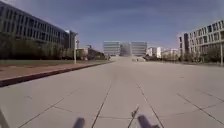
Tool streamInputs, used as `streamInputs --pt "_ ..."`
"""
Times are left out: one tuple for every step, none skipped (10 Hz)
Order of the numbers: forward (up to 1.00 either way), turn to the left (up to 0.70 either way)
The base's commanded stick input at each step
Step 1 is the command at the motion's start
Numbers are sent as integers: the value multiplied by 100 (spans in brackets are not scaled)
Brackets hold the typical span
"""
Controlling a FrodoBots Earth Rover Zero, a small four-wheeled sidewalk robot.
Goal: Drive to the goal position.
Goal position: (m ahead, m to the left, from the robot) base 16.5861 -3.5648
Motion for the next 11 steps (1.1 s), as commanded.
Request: streamInputs --pt "70 0" --pt "70 0" --pt "70 0" --pt "70 0" --pt "70 0" --pt "70 0" --pt "70 -15" --pt "70 -35" --pt "70 -35" --pt "70 -35" --pt "70 -35"
